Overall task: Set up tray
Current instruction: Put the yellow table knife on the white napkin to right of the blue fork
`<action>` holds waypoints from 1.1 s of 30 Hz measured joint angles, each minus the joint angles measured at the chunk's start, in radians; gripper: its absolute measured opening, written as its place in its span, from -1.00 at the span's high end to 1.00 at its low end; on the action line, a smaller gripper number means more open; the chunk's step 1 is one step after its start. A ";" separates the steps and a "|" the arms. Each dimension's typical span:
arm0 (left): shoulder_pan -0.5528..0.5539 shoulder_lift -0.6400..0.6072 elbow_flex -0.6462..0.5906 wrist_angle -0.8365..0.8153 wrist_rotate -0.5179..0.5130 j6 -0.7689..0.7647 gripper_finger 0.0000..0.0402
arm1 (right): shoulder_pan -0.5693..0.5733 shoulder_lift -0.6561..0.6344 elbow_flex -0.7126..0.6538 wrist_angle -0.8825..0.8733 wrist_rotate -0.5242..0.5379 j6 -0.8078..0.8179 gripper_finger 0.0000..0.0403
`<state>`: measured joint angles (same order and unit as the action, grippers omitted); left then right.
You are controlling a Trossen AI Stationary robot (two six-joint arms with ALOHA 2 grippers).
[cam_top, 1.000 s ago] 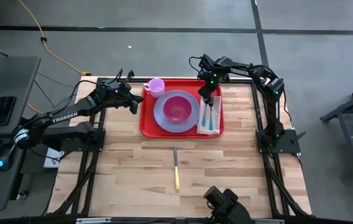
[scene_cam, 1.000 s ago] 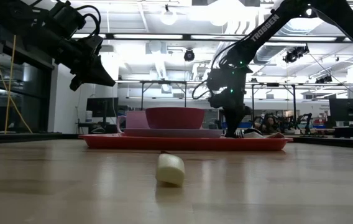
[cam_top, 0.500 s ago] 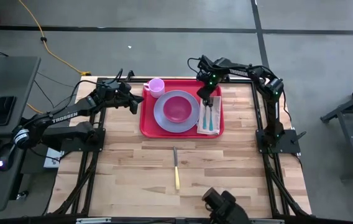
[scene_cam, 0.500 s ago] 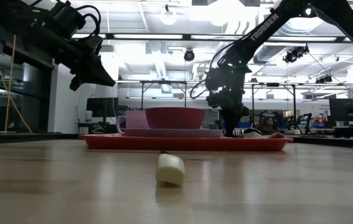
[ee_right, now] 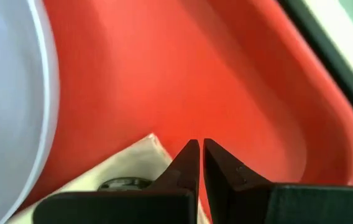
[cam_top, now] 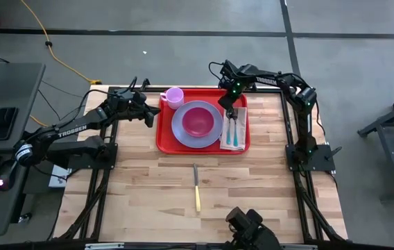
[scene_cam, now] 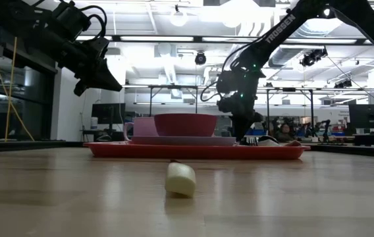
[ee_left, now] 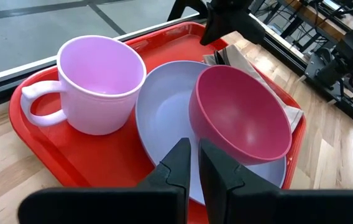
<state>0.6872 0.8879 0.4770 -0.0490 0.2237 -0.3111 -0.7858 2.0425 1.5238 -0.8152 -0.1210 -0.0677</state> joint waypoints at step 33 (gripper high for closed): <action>0.000 0.000 0.000 -0.128 0.079 0.029 0.69 | 0.721 -0.432 0.000 -0.250 -0.138 0.756 1.00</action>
<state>0.6876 0.8879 0.4770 -0.1772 0.3029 -0.2822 -0.0648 1.6109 1.5242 -1.0656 -0.2585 0.6878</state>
